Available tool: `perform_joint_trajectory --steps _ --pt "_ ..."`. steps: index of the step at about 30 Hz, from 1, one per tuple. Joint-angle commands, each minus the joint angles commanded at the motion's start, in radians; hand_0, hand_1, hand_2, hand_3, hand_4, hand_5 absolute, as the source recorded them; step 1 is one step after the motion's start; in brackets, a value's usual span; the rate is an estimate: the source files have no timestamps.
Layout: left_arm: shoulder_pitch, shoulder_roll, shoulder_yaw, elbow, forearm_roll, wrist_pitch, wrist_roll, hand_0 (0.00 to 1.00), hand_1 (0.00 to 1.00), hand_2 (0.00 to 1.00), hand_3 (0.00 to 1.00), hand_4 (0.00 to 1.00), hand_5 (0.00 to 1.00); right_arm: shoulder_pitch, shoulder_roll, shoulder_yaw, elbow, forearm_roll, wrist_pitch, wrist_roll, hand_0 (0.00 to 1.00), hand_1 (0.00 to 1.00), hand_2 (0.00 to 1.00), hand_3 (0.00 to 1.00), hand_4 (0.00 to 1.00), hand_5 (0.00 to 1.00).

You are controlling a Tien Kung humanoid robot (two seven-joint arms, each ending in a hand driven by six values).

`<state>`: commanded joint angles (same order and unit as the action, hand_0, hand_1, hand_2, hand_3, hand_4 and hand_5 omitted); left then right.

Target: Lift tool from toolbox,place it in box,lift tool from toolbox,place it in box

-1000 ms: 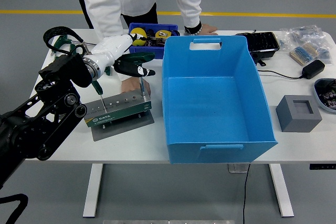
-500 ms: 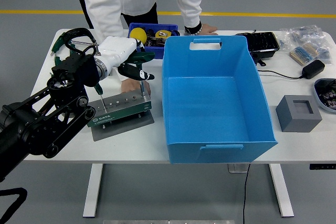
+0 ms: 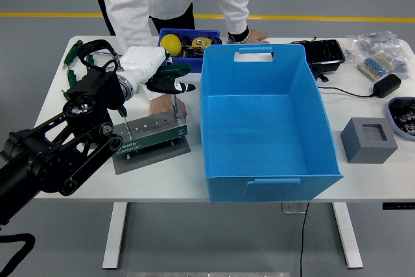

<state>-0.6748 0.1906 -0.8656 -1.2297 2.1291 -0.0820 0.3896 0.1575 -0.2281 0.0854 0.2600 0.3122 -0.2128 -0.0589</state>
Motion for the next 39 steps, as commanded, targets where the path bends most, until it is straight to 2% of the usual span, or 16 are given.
perform_joint_trajectory --steps 3,4,9,10,15,16,21,22,27,28,33,34,39 --pt "-0.002 -0.003 0.017 0.007 0.001 0.009 0.004 0.237 0.199 0.284 0.433 0.998 0.968 0.000 0.000 0.001 0.000 -0.001 0.000 0.000 0.779 0.752 0.803 0.605 0.829 0.741" --pt "-0.003 -0.004 0.025 0.009 0.001 0.013 0.006 0.161 0.145 0.253 0.354 0.998 0.993 0.000 0.000 0.001 0.000 0.000 -0.001 0.000 0.778 0.749 0.802 0.605 0.829 0.740" --pt "-0.005 -0.008 0.049 0.013 0.005 0.029 0.016 0.161 0.145 0.253 0.354 0.998 0.993 0.000 0.000 0.001 0.000 -0.001 -0.001 0.001 0.778 0.749 0.802 0.605 0.829 0.740" --pt "-0.006 -0.008 0.053 0.013 0.006 0.031 0.018 0.131 0.107 0.196 0.274 0.998 0.997 0.000 -0.001 0.001 0.000 0.000 -0.001 0.002 0.778 0.749 0.802 0.604 0.828 0.740" --pt "-0.008 -0.009 0.065 0.016 0.015 0.031 0.026 0.131 0.107 0.196 0.274 0.998 0.997 0.000 -0.001 -0.001 0.000 0.000 -0.002 0.002 0.778 0.749 0.802 0.604 0.828 0.740" --pt "-0.008 -0.009 0.066 0.019 0.018 0.028 0.028 0.073 0.048 0.149 0.188 0.998 0.998 -0.001 -0.001 -0.001 0.000 0.000 -0.002 0.002 0.777 0.748 0.801 0.603 0.827 0.739" --pt "-0.009 -0.007 0.078 0.033 0.021 0.029 0.032 0.073 0.048 0.149 0.188 0.998 0.998 -0.002 -0.002 0.000 -0.001 0.000 -0.003 0.002 0.777 0.748 0.801 0.603 0.827 0.739" --pt "-0.009 -0.006 0.081 0.037 0.021 0.031 0.033 0.050 0.021 0.126 0.152 0.998 0.973 -0.002 -0.002 0.000 -0.001 0.000 -0.003 0.002 0.776 0.747 0.801 0.601 0.826 0.739" --pt "-0.012 -0.006 0.086 0.053 0.020 0.051 0.028 0.050 0.021 0.126 0.152 0.998 0.973 -0.002 -0.002 0.000 -0.001 0.001 -0.003 0.003 0.776 0.747 0.801 0.601 0.826 0.739" --pt "-0.012 -0.006 0.086 0.055 0.019 0.052 0.027 0.033 0.002 0.085 0.118 0.997 0.796 -0.002 -0.002 0.000 -0.001 0.001 -0.003 0.003 0.775 0.746 0.800 0.600 0.825 0.738" --pt "-0.013 -0.003 0.088 0.065 0.022 0.055 0.018 0.033 0.002 0.085 0.118 0.997 0.796 -0.001 -0.001 -0.001 -0.001 0.002 -0.004 0.004 0.775 0.746 0.800 0.600 0.825 0.738" --pt "-0.013 -0.002 0.089 0.066 0.021 0.054 0.016 0.033 0.002 0.048 0.087 0.851 0.654 -0.001 -0.001 -0.001 -0.001 0.002 -0.004 0.004 0.775 0.746 0.799 0.600 0.825 0.737" --pt "-0.015 0.001 0.089 0.063 0.014 0.036 0.008 0.033 0.002 0.048 0.087 0.851 0.654 -0.001 -0.001 -0.002 -0.001 0.002 -0.004 0.004 0.775 0.746 0.799 0.600 0.825 0.737"
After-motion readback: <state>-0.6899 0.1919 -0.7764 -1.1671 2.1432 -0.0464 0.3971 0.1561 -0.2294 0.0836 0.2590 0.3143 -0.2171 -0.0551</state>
